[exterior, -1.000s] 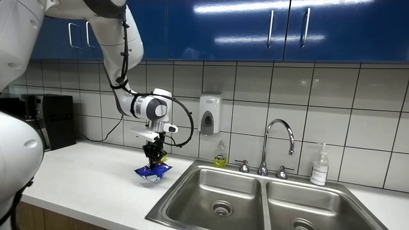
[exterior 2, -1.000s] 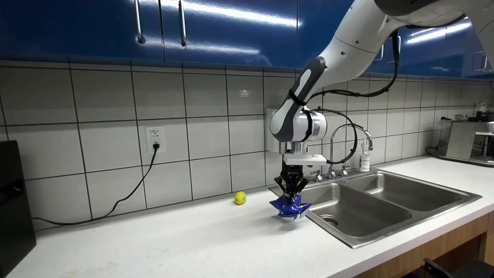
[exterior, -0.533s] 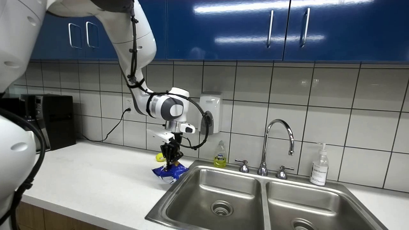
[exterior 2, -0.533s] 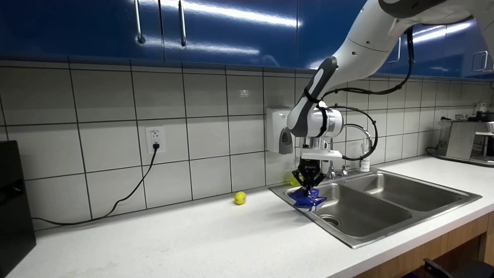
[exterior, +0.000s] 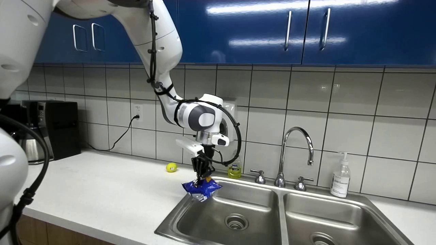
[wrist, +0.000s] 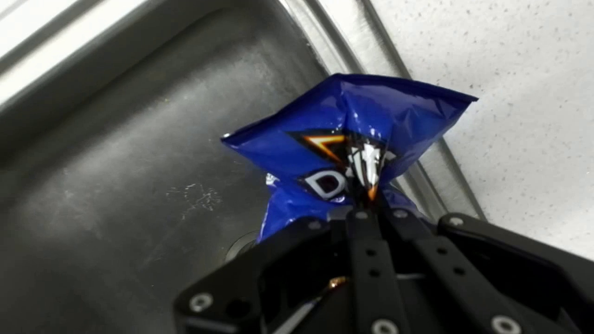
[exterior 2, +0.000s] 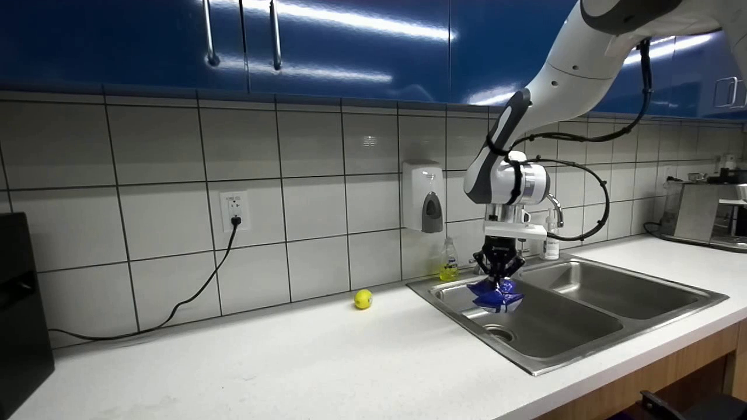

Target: Place the pack of doritos inside the sink

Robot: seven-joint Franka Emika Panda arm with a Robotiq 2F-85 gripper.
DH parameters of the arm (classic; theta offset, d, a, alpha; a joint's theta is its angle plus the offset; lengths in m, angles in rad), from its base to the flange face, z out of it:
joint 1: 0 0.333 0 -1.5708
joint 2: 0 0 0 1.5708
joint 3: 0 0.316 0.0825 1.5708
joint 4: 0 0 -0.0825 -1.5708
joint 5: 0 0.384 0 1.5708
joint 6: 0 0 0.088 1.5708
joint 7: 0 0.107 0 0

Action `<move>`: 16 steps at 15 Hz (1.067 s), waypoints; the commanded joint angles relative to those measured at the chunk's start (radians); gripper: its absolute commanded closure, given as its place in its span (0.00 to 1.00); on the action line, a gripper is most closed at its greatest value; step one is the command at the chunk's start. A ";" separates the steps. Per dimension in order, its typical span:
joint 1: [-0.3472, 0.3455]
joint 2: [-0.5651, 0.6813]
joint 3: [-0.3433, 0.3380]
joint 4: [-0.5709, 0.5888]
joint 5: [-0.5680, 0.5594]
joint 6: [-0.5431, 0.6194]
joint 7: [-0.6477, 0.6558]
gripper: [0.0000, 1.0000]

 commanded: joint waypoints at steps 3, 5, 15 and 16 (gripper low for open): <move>-0.059 0.047 -0.026 0.024 0.025 0.029 -0.015 1.00; -0.079 0.092 -0.030 0.043 0.033 0.052 -0.021 1.00; -0.168 0.383 -0.002 0.224 0.090 0.114 -0.029 1.00; -0.173 0.404 0.003 0.240 0.093 0.110 -0.029 1.00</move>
